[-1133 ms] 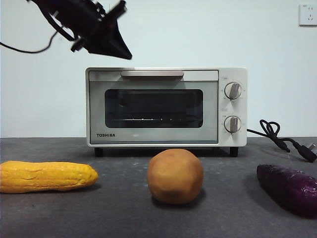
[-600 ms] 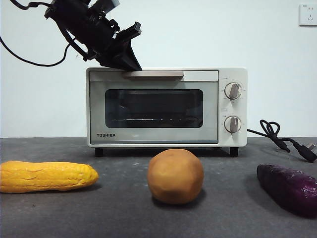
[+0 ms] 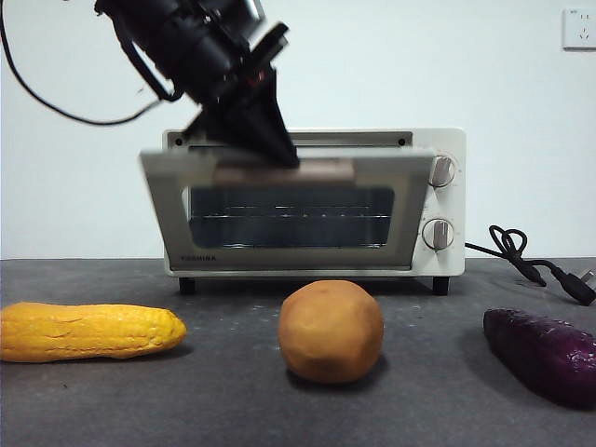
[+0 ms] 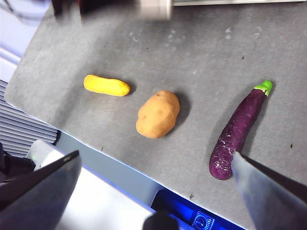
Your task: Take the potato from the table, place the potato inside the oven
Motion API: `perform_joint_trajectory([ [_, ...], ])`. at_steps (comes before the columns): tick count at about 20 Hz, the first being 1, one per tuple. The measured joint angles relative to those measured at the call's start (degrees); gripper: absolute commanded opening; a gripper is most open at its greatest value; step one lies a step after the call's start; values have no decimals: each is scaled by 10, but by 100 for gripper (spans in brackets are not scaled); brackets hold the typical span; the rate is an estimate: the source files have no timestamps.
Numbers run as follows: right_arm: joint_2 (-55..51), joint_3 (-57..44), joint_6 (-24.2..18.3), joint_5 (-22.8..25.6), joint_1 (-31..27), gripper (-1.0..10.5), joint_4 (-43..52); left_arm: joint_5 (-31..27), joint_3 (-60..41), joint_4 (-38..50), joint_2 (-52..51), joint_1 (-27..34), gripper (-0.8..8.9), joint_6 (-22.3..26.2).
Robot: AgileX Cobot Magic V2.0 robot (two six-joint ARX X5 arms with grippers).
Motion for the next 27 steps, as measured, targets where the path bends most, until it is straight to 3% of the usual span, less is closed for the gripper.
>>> perform_joint_trajectory([
  [3, 0, 0, 0, 0, 0, 720, 0, -9, -9, -74, 17, -16, -8, 0],
  [11, 3, 0, 2, 0, 0, 719, 1, -20, -9, -121, 10, -20, -8, 0],
  [14, 22, 0, 10, 0, 13, 719, 1, -49, -9, -119, -41, -12, -8, 0],
  [18, 73, 0, 37, 4, 74, 718, 26, -63, -9, -120, -154, 21, -8, 1],
  [27, 259, 0, 176, 192, 301, 719, 161, -82, -9, -188, -390, 41, -8, 1],
])
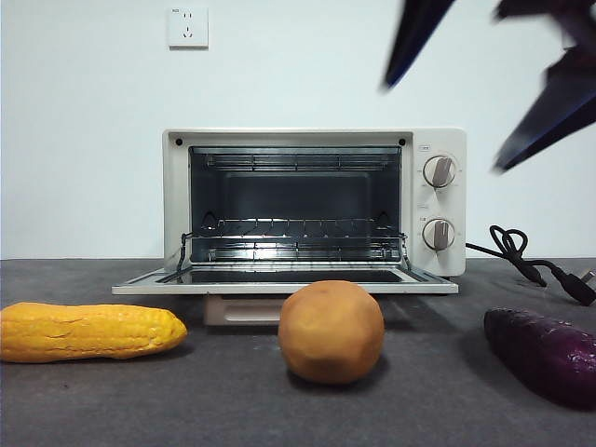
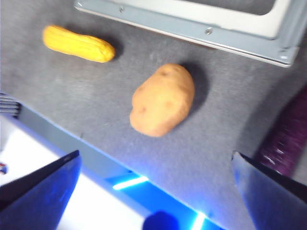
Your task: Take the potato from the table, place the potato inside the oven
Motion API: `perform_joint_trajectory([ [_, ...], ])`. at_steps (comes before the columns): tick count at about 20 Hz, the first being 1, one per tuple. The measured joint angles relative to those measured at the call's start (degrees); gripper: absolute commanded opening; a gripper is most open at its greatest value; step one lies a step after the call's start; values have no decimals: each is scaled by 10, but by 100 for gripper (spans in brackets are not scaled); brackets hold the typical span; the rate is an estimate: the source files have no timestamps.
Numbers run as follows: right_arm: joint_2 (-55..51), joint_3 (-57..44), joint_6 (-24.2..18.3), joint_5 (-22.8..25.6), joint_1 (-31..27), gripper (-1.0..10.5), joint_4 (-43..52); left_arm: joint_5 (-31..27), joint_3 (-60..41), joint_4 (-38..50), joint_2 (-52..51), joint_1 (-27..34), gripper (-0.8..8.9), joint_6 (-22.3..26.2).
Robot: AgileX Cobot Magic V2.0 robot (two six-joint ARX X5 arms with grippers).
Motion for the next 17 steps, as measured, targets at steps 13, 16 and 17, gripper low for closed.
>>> perform_joint_trajectory([
  [13, 172, 0, 126, 137, 113, 719, 123, -14, 0, -52, -57, 0, -8, 6],
  [16, 209, 0, 152, 150, 127, 719, 159, -14, 0, -57, -57, 0, -8, 6],
  [17, 221, 0, 159, 154, 130, 718, 167, -14, 0, -59, -57, 0, -8, 9],
])
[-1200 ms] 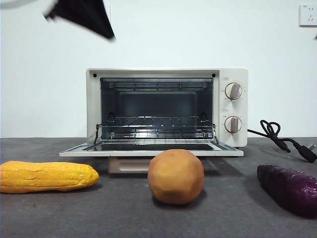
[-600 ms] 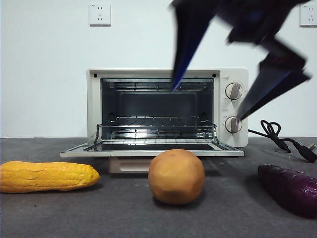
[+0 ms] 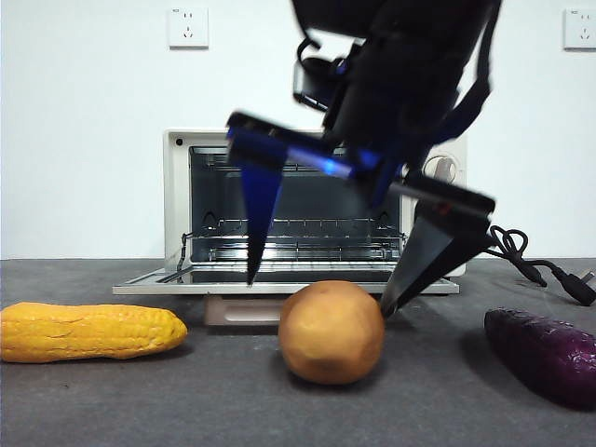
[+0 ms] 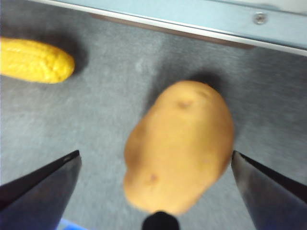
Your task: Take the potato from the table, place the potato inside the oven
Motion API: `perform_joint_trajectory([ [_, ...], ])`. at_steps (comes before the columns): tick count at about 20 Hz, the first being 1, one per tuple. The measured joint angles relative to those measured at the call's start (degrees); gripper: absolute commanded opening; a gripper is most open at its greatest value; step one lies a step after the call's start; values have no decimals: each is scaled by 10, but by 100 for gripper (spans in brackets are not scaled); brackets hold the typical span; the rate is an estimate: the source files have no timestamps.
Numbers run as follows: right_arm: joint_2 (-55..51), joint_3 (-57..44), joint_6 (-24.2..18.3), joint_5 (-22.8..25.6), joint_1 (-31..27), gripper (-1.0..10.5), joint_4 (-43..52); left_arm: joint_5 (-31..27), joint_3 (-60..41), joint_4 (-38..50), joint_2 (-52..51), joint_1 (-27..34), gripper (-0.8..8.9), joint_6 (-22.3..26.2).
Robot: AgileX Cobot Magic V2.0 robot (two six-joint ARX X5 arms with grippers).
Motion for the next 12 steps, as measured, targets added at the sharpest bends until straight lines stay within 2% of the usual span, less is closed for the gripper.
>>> perform_joint_trajectory([
  [1, 11, 0, 5, 7, 0, 713, 2, 0, 0, -2, 0, 0, -8, 2],
  [2, 20, 0, 7, 14, 0, 654, 0, 0, 0, -5, -1, 0, -8, 4],
  [4, 26, 0, 10, 19, 1, 469, 0, 0, 0, -13, -2, 0, -8, 8],
  [7, 26, 0, 7, 29, 7, -32, 1, 0, 0, -16, -2, 0, -8, 12],
  [12, 26, 0, -4, 28, 14, -9, 2, 0, 0, -16, -3, 0, -8, 12],
])
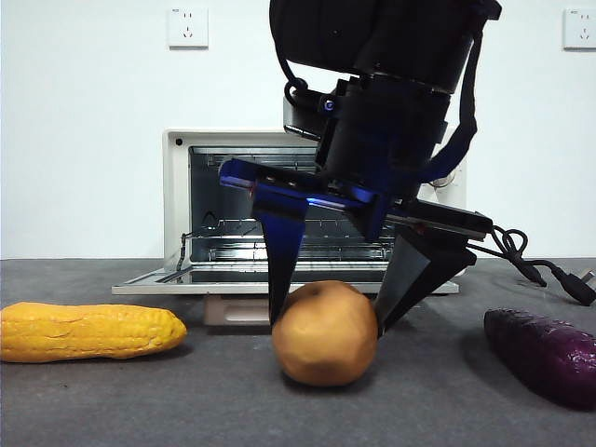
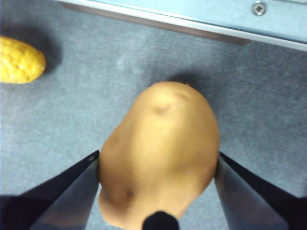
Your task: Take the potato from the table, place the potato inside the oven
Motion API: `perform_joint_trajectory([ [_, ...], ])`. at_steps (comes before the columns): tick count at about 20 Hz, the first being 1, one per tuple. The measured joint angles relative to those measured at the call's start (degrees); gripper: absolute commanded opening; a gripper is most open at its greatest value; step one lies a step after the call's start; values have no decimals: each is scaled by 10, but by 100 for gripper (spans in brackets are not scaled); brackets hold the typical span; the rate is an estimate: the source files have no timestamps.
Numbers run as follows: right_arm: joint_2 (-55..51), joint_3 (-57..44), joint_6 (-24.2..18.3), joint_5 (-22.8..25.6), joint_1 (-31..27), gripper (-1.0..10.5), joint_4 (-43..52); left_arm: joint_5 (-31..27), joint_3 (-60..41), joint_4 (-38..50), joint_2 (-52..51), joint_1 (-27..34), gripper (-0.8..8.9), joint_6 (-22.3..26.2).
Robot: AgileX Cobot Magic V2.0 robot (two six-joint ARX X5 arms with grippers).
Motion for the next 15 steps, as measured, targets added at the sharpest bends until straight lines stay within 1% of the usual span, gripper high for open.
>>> perform_joint_trajectory([
  [3, -15, 0, -13, -1, 2, -9, -1, 0, 0, 0, 0, 0, -8, 0],
  [6, -82, 0, -35, 3, 8, -11, 8, -1, 0, -1, 0, 0, -8, 3],
  [9, -144, 0, -56, 50, -2, -12, 78, -1, 0, -1, 0, 0, -8, 4],
  [12, -148, 0, -64, 60, -61, -12, 164, 0, 0, -13, 0, 0, -8, 4],
  [15, -116, 0, -59, 64, -112, -12, 246, 0, 0, -22, 0, 0, -8, 4],
])
